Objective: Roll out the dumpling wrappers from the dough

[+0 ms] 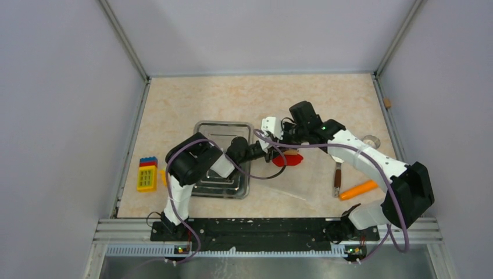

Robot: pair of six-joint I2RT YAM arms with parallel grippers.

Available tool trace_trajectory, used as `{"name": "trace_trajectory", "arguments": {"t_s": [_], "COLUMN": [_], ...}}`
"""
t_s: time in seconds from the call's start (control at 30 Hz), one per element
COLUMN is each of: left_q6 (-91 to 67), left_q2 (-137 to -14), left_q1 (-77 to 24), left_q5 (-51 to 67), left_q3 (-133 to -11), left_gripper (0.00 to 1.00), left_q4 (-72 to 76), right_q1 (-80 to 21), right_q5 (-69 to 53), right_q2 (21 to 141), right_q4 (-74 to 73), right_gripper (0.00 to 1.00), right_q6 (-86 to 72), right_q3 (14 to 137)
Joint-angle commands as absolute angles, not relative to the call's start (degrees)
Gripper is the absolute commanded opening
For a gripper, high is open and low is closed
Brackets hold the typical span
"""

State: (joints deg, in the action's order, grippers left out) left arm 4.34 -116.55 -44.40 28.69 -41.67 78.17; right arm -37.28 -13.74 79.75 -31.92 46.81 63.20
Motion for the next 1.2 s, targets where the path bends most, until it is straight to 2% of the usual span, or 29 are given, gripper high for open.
{"name": "trace_trajectory", "arguments": {"t_s": [0.0, 0.13, 0.33, 0.67, 1.17], "left_q6": [1.9, 0.2, -11.0, -8.8, -5.8], "left_q2": [-120.7, -121.2, -119.4, -112.3, -114.0], "left_q1": [-44.5, -43.9, -42.2, -41.6, -41.3], "left_q5": [20.3, 20.2, 20.3, 23.7, 25.6], "left_q3": [-46.5, -48.4, -52.8, -59.8, -59.2], "left_gripper": [0.0, 0.0, 0.0, 0.0, 0.0], "left_q4": [66.0, 64.7, 61.3, 53.4, 50.9], "right_q1": [-39.5, -39.2, -37.5, -36.7, -36.7], "right_q5": [-11.4, -10.2, -6.9, -7.7, -9.9], "right_q2": [84.5, 85.1, 87.0, 86.2, 79.3], "right_q4": [-30.8, -29.1, -25.2, -29.6, -25.3], "right_gripper": [0.0, 0.0, 0.0, 0.0, 0.0], "right_q6": [44.7, 45.5, 45.5, 44.7, 46.1], "right_q3": [62.4, 62.4, 64.8, 75.0, 61.1]}}
